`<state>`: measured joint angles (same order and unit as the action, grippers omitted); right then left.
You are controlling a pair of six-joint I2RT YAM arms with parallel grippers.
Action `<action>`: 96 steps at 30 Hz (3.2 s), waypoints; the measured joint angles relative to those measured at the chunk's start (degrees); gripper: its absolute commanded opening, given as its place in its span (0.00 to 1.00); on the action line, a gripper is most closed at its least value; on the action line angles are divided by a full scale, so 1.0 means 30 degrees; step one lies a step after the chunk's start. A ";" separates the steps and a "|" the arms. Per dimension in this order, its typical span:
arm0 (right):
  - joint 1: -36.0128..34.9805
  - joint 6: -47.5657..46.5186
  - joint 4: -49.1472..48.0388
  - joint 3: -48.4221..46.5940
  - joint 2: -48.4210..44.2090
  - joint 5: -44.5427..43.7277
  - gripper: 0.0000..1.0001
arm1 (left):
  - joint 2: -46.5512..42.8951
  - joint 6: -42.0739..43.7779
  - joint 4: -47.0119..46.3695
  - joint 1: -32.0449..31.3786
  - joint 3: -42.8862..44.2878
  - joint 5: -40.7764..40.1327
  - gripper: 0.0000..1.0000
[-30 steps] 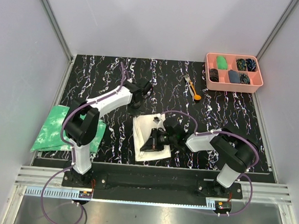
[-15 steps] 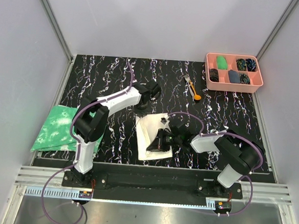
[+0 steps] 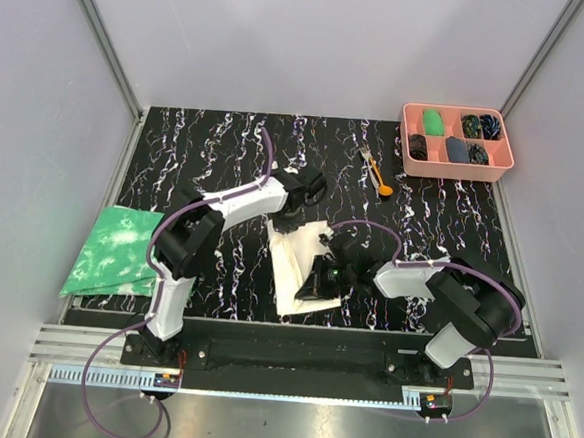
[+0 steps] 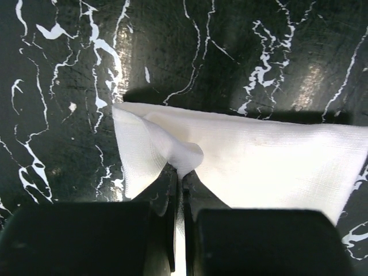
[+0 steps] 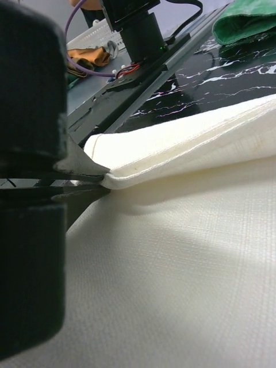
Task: Fold the napkin into a case and place the utensils inside
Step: Fold the lower triangle-folded napkin at the center of the board, then smooth out the 2/3-rectangle-folded napkin at the center of the board.
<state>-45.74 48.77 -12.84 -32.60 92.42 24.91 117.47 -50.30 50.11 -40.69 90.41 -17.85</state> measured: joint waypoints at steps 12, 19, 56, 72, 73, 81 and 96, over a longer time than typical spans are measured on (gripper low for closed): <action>0.0197 -0.0867 0.2973 -0.0335 -0.1355 -0.0372 0.46 | 0.0000 -0.0175 -0.2047 -0.0372 -0.0313 -0.0226 0.15; 0.2397 -0.3257 0.7184 -0.2259 -0.3104 -0.0466 0.63 | 0.0000 0.0109 -0.3774 -0.0182 -0.0809 -0.0255 0.22; 0.4393 -0.7111 0.7752 -0.7978 0.3585 -0.0379 0.00 | -0.5253 0.2951 -0.6025 0.0969 -0.3330 0.3701 0.52; 0.4809 -0.6353 0.6936 -0.7402 0.3577 0.0058 0.13 | -0.2754 0.4291 -0.7118 0.3453 -0.4065 0.6368 0.17; 0.4852 -0.6346 0.6921 -0.7395 0.3570 0.0087 0.14 | -0.2572 0.4291 -0.7206 0.3453 -0.4014 0.6484 0.17; 0.5180 -0.6018 0.6805 -0.7395 0.3577 0.0517 0.45 | -0.1727 0.4248 -0.7949 0.3395 -0.3876 0.7308 0.16; 0.6411 -0.6113 0.7031 -1.0972 0.4896 0.0576 0.61 | -0.0801 0.4029 -0.9100 0.3016 -0.3876 0.8706 0.14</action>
<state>-26.50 30.44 8.25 -65.52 107.11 26.63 115.07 -38.22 22.81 -31.64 78.78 8.27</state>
